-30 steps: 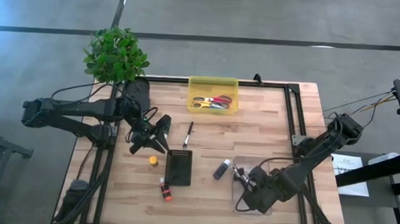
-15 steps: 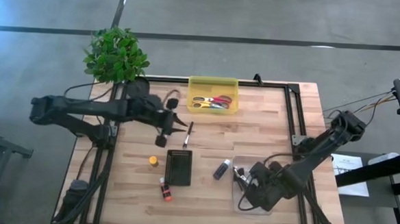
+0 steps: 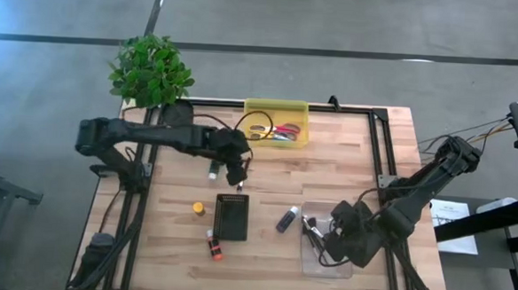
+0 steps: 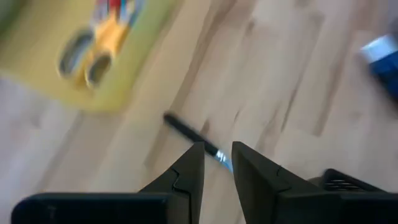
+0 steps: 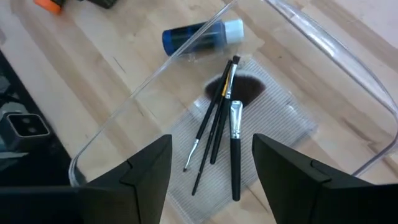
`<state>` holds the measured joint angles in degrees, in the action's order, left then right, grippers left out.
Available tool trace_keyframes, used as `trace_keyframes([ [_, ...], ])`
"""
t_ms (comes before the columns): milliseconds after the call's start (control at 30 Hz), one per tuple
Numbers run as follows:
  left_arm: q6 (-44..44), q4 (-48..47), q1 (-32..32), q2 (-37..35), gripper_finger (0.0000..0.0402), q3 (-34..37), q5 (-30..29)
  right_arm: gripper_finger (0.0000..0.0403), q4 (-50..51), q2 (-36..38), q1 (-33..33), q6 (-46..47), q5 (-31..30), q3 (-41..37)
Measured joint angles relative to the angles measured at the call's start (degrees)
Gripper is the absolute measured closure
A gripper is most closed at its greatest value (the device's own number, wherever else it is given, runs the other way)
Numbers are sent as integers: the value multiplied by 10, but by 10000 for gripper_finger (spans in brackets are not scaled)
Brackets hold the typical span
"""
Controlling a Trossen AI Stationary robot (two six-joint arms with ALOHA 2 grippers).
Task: Pick & Place Paint Supplies
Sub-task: Put the foundation brush into the transparent bin
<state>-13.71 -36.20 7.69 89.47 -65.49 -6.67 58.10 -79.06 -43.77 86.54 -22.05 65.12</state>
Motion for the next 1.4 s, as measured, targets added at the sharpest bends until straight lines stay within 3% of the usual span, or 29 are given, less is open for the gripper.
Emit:
trace_keyframes([
  [200,-170,-25,0,47,309,34,2,182,0,13,-10,-11,-1,0],
  [433,-266,19,-8,56,309,66,8,182,-5,24,-11,-46,-4,4],
  [600,-292,88,-18,56,309,85,70,182,-9,26,-11,-70,-4,14],
  [833,-314,92,-38,73,309,95,73,182,-18,22,-15,-96,-4,22],
  [1133,-332,108,-42,130,309,103,120,182,-21,22,-17,-106,-5,21],
  [1400,-328,133,-40,134,309,104,131,182,-17,25,-17,-120,-5,21],
])
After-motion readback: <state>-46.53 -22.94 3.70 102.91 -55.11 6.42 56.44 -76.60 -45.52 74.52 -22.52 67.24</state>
